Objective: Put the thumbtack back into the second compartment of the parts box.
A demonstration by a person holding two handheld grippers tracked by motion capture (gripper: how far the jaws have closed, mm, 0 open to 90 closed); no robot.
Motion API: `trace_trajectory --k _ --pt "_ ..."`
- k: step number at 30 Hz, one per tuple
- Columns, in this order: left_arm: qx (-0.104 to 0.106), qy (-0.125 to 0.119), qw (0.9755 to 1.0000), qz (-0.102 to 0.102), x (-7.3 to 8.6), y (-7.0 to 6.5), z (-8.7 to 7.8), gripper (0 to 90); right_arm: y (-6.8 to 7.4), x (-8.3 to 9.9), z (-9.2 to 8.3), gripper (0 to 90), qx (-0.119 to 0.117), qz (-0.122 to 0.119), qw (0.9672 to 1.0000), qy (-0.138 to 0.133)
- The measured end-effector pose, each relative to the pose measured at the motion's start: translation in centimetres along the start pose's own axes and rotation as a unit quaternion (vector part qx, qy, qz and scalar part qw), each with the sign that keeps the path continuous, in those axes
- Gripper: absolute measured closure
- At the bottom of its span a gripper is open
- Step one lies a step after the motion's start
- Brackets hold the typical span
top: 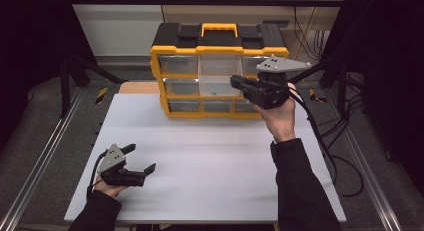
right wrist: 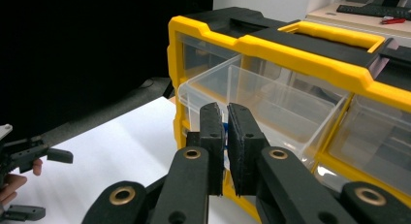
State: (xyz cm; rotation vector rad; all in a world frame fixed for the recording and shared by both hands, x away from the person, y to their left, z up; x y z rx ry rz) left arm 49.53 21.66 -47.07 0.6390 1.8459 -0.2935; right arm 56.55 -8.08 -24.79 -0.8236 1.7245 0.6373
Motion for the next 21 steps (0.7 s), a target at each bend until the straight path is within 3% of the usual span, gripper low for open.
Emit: trace_trajectory --k 21 --pt "0.0 -0.001 1.0 0.0 -0.1 0.0 0.0 0.3 -2.2 -1.8 1.4 85.5 0.035 0.009 0.9994 0.002"
Point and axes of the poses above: each handheld gripper's, and its own axes: z roughly forward along the jaws, x roughly out of its underside, y roughly to its left, the point moved 9 cm from there along z, roughly forward along the jaws, and after that the axes turned 9 degrees about -x, right-handed, at the moved point
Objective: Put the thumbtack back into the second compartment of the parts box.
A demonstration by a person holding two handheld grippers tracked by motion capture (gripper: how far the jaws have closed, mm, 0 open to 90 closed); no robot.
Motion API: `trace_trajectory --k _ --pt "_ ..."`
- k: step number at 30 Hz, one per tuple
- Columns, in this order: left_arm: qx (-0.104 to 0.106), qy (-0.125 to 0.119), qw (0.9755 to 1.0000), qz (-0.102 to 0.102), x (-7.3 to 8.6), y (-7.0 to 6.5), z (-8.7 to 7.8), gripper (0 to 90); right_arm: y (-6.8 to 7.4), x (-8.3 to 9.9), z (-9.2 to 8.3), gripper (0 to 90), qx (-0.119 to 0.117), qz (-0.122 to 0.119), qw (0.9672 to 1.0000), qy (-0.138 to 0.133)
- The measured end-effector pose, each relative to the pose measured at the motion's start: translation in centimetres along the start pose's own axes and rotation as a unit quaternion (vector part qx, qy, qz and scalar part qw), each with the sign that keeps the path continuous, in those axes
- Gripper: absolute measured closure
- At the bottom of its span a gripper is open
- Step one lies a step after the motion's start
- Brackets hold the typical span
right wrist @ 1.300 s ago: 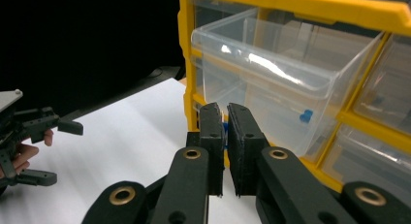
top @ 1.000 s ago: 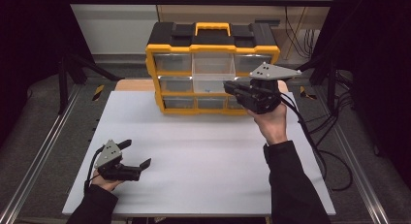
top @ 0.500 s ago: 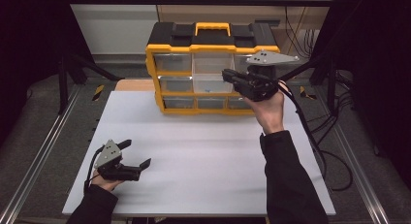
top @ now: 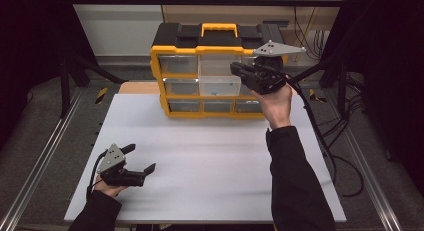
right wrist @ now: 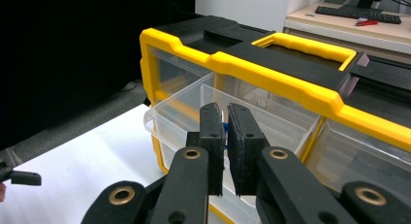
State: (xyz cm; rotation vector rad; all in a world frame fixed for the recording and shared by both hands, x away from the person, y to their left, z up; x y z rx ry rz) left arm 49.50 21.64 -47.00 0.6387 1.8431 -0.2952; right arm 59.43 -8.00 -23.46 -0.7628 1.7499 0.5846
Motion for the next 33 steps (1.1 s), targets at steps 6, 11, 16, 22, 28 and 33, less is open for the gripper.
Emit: trace_trajectory --k 6,11,16,22,28,33 --pt "0.0 -0.001 1.0 -0.001 -0.1 0.0 -0.1 0.3 -0.6 -0.4 0.6 85.5 0.007 0.002 1.0 0.003" --pt "0.0 0.0 1.0 -0.001 0.0 0.1 0.0 0.3 -0.8 -0.5 1.1 85.5 0.006 0.002 1.0 0.007" --pt "0.0 -0.001 1.0 0.0 0.0 0.1 0.0 0.3 -1.2 -0.3 1.8 85.4 0.008 0.004 0.9998 0.016" --pt "0.0 -0.002 1.0 -0.001 0.0 0.1 0.0 0.3 -1.8 -0.1 2.5 85.3 0.015 0.005 0.9996 0.025" --pt "0.0 -0.002 1.0 -0.002 -0.1 0.1 -0.1 0.3 -2.1 0.2 3.0 85.3 0.021 0.002 0.9992 0.034" --pt "0.0 -0.002 1.0 -0.002 0.0 0.1 -0.1 0.3 -2.3 0.7 3.3 85.3 0.024 0.001 0.9986 0.047"
Point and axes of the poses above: each handheld gripper's, and its own axes: z roughly forward along the jaws, x roughly out of its underside, y roughly to its left, the point moved 9 cm from there along z, roughly forward along the jaws, and after that the axes turned 9 degrees about -x, right-handed, at the moved point
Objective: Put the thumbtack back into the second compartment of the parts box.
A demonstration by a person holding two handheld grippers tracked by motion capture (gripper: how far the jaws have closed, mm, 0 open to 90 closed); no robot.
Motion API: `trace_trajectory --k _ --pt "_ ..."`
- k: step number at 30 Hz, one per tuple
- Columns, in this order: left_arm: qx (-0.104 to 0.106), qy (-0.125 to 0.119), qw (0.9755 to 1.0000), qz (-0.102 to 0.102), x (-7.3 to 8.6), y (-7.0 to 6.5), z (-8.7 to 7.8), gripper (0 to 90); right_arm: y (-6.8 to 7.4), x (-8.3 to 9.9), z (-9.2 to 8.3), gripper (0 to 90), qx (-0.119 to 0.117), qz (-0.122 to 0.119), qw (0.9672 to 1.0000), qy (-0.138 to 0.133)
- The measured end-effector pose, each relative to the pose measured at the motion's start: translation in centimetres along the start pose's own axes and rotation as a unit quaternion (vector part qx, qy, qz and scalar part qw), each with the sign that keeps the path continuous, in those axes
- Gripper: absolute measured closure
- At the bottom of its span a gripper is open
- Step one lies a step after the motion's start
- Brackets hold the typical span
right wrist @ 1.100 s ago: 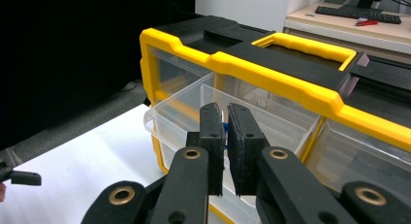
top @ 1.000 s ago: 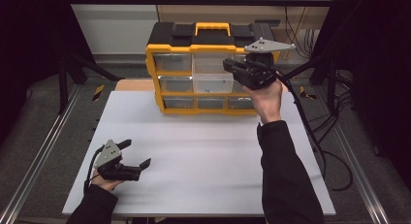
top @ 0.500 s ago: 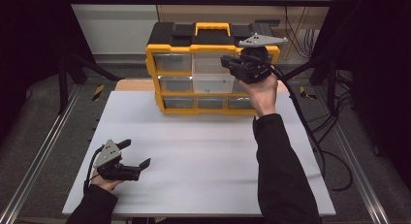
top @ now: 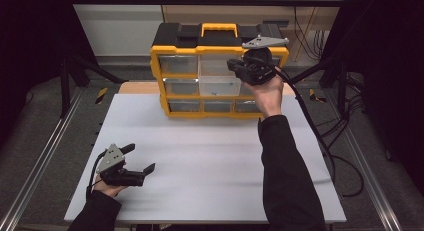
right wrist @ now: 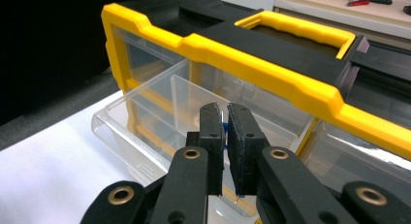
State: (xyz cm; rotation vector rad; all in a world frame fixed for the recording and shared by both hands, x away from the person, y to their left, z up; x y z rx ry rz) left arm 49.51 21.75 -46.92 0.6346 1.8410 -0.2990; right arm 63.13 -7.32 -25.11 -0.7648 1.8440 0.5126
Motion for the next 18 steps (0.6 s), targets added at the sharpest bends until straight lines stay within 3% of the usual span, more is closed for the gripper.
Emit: trace_trajectory --k 11,18 --pt "-0.001 0.0 1.0 0.0 0.0 0.0 0.0 0.3 -0.2 0.9 1.2 85.2 0.005 -0.002 0.9998 0.019" --pt "-0.001 -0.001 1.0 0.0 0.0 0.1 0.0 0.3 -0.6 1.6 1.7 85.1 0.008 0.01 0.9995 0.029"
Point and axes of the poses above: each handheld gripper's, and its own axes: z roughly forward along the jaws, x roughly out of its underside, y roughly to its left, the point moved 9 cm from there along z, roughly forward along the jaws, and after that the axes turned 9 degrees about -x, right-handed, at the moved point
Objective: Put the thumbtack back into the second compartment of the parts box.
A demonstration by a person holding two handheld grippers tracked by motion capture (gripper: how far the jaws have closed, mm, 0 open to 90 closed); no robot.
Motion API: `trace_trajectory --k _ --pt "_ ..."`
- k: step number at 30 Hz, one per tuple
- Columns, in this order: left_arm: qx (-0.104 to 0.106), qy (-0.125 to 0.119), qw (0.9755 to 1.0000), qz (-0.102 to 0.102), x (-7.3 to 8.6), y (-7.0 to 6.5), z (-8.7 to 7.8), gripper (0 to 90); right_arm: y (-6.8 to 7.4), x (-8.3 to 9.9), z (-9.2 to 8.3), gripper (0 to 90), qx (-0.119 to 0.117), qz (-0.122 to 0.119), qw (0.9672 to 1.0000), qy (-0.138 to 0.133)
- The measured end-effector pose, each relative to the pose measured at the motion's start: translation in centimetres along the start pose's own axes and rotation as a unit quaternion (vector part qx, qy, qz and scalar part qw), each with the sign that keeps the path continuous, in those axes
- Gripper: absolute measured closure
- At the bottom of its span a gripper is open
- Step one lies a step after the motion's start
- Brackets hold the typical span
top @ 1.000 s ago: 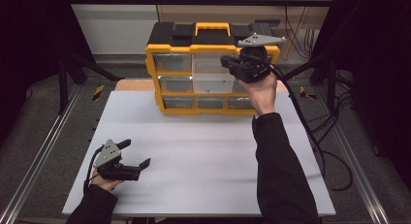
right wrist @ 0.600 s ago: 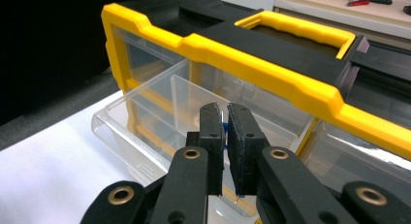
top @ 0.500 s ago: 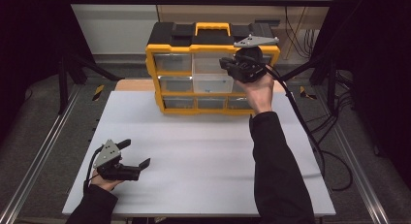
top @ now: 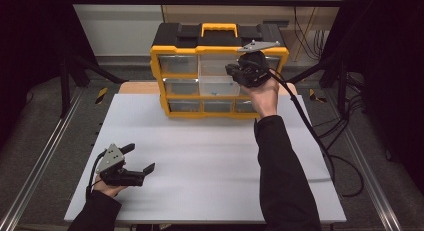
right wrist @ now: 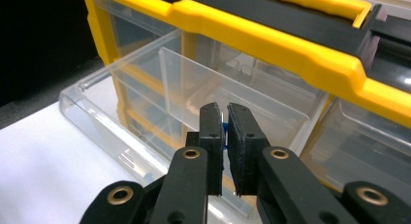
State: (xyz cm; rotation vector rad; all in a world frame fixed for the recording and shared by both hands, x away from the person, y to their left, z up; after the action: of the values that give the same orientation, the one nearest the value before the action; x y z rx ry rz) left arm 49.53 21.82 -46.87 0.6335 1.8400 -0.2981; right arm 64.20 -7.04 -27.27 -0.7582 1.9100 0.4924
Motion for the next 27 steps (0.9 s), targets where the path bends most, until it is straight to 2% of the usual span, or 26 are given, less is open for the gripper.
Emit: trace_trajectory --k 8,16,25,27 --pt "0.0 0.0 1.0 0.001 0.0 0.0 0.0 0.3 -0.3 0.1 0.2 84.0 0.0 0.003 1.0 0.006" --pt "0.0 -0.001 1.0 0.0 0.0 0.0 0.0 0.3 -0.4 -0.3 -0.3 72.5 0.0 -0.003 1.0 -0.009" --pt "0.0 -0.001 1.0 -0.001 0.0 0.1 0.0 0.3 0.1 -0.9 -2.2 48.1 -0.007 -0.015 0.9985 -0.052" --pt "0.0 -0.001 1.0 -0.001 0.0 0.1 0.0 0.3 0.2 -0.9 -2.5 40.1 -0.004 -0.019 0.9978 -0.063"
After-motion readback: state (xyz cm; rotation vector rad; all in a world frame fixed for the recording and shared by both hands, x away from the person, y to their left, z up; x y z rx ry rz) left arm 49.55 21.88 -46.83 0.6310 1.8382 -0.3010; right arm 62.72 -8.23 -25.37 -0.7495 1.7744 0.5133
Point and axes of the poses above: each handheld gripper's, and its own axes: z roughly forward along the jaws, x roughly out of its underside, y roughly to its left, the point moved 9 cm from there along z, roughly forward along the jaws, and after that the axes turned 9 degrees about -x, right-handed, at the moved point
